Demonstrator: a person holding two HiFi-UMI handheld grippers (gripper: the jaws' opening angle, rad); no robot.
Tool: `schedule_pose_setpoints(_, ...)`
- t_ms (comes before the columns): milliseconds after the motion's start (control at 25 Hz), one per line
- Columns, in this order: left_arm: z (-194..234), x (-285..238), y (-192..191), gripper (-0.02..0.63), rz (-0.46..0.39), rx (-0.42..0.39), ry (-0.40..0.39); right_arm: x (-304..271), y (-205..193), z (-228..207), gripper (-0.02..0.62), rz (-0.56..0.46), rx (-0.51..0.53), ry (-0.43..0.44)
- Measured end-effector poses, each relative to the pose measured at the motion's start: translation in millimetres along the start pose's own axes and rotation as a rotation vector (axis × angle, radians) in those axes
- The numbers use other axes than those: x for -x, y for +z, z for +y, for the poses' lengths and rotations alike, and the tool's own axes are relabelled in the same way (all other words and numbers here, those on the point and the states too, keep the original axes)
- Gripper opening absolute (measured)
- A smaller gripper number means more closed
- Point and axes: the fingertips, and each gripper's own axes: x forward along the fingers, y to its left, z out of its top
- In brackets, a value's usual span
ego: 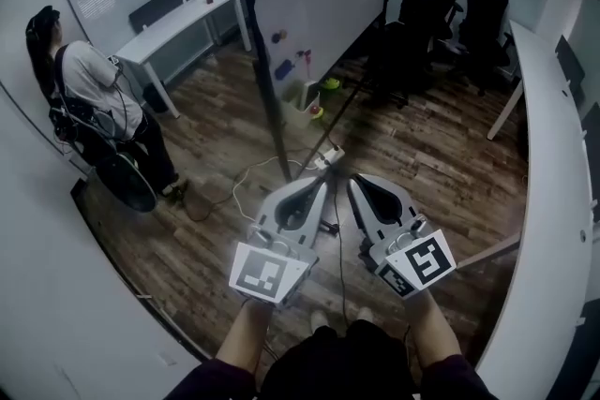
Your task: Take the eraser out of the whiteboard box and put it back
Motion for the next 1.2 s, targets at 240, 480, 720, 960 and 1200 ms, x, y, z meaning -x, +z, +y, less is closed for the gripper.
schedule_pose_setpoints(240,0.5,-19.3,-11.4,0.005,0.006,0.011,-0.012,0.8,-8.9,-20.3,0.003,0.018,0.008,-0.02)
schedule_pose_setpoints(480,5.4,-50.1,-19.2,0.005,0.009,0.02,0.002,-7.9,-15.7,-52.4,0.003,0.028,-0.001,-0.009)
schedule_pose_setpoints(720,13.7,-76.3,-22.6,0.005,0.012,0.022,0.026,-17.0,-15.4,-81.3,0.003,0.021,0.003,0.005)
schedule_pose_setpoints(960,12.8,-90.0,-28.0,0.005,0.025,0.02,0.032,-21.3,-15.8,-94.8,0.003,0.019,-0.016,0.01)
schedule_pose_setpoints(1200,17.2,-103.2,-32.4,0.005,0.052,0.032,0.048,-25.4,-20.7,-105.7,0.003,0.055,-0.039,0.029)
